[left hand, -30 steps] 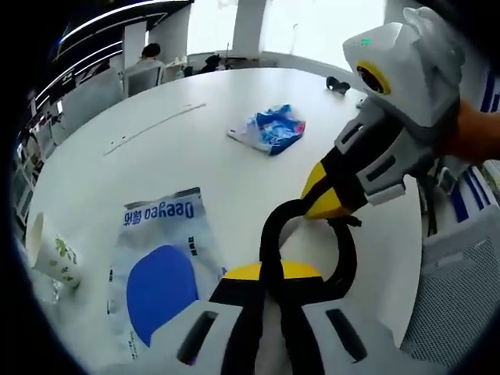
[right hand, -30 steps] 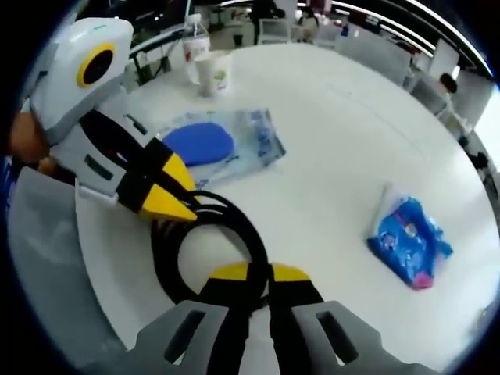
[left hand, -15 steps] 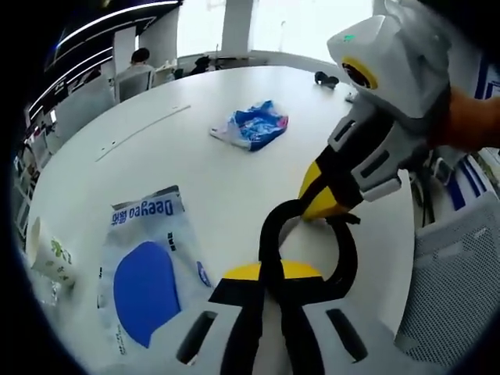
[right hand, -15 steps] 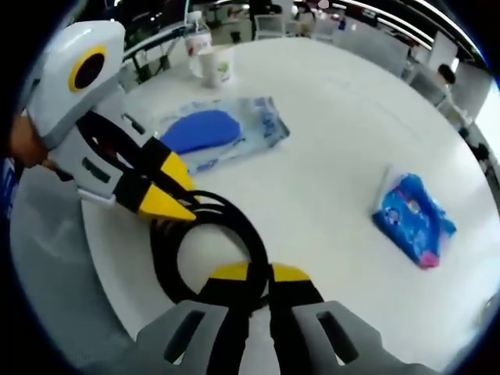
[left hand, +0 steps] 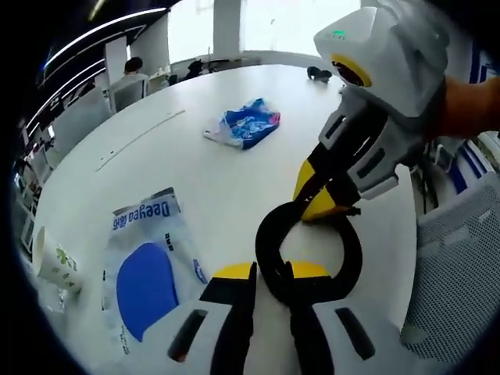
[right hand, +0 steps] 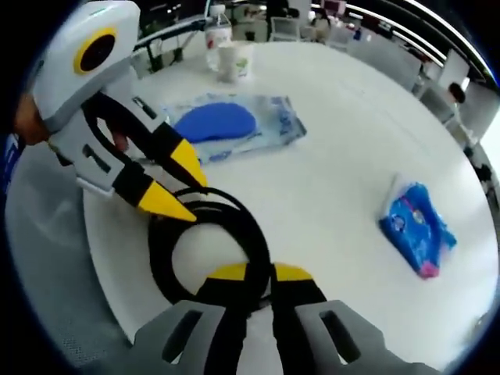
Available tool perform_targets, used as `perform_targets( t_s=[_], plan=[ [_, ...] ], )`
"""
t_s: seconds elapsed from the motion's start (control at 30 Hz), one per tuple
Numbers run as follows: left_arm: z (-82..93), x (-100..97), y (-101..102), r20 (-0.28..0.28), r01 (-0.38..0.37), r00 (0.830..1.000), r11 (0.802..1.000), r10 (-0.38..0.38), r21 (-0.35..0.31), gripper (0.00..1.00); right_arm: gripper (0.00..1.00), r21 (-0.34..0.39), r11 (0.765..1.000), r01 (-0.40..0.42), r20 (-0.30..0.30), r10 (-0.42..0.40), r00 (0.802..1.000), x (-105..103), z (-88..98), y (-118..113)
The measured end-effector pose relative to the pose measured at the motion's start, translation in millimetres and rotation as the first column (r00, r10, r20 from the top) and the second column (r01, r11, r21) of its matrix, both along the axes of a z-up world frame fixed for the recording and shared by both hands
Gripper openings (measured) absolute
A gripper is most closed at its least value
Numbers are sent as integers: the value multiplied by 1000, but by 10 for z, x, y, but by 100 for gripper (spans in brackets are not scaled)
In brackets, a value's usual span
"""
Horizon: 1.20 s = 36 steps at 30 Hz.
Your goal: Arrange the tabletop items into an orderly group along one side of the table until the central work area is clear of visible clutter.
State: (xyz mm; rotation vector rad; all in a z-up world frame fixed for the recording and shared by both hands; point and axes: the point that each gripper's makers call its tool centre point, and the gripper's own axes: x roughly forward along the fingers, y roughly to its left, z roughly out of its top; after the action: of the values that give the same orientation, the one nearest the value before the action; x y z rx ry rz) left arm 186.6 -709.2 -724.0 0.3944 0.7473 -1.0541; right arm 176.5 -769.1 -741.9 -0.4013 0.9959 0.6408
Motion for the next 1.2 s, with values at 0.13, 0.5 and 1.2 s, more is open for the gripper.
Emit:
perform_targets(
  t_s=[0.13,0.5,1.2],
  plan=[
    [49,21,4,11,-9,1000,1000,9,-11,21,13,21,1000,13,15,-13,1000,7,47,9],
    [124,56,78,42,-38,998,999,39,-15,30,23,44,999,10,49,-12,999,69,201,47],
    [209,215,453,70,-145,987,989,146,-22,37,32,63,998,-29,147,20,989,412,486,179]
  ],
)
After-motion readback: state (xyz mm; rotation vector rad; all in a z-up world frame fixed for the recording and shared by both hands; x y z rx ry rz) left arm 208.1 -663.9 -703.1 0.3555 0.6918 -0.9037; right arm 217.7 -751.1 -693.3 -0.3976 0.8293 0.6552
